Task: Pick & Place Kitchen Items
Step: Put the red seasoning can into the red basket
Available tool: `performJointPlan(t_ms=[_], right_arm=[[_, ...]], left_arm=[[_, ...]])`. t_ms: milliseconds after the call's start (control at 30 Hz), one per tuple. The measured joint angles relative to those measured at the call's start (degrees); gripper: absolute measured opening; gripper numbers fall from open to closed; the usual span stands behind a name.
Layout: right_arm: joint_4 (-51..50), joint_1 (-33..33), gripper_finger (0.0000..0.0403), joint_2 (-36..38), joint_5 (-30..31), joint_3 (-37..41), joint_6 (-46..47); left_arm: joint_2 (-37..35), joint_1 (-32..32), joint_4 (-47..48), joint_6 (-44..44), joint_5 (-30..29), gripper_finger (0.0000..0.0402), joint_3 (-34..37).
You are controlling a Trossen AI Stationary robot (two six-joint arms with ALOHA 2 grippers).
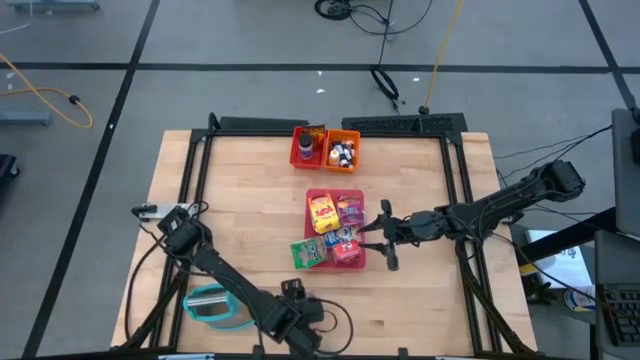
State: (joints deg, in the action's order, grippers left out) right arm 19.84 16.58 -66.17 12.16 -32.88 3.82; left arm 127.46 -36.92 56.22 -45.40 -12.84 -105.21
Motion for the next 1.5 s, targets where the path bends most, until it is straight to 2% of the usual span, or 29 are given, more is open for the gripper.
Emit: performJointPlan(t_ms=[300,633,767,900,1133,1233,1333,1500], right_arm=[[0.0,0.0,0.0171,0.0,0.0,0.0,0.0],[0.5,0.0,0.0171,0.0,0.0,0.6,0.0],[4.7,0.0,0.0171,0.0,0.0,3.6,0.0],[11.2,-0.4,0.0171,0.0,0.2,6.1,0.0],[13.1,-0.4,0.0171,0.0,0.1,6.7,0.0],[13.2,-0.4,0.0171,0.0,0.1,6.7,0.0],[13.2,-0.4,0.0171,0.0,0.1,6.7,0.0],[13.2,-0.4,0.0171,0.0,0.0,6.7,0.1]], left_arm=[[0.2,-0.3,8.4,-1.9,-7.9,0.0351,0.1],[1.8,0.5,14.1,-6.0,-8.8,0.0351,0.0],[2.5,0.8,14.2,-7.8,-9.3,0.0345,0.0],[2.5,0.9,14.3,-9.8,-9.4,0.0305,0.0],[2.5,0.9,14.5,-8.5,-9.8,0.0175,0.0],[2.5,0.9,14.4,-9.2,-10.4,0.0132,-0.1],[2.4,1.1,14.0,-8.7,-10.6,0.0107,-0.1],[2.4,1.2,14.2,-5.0,-11.0,0.0100,-0.1]])
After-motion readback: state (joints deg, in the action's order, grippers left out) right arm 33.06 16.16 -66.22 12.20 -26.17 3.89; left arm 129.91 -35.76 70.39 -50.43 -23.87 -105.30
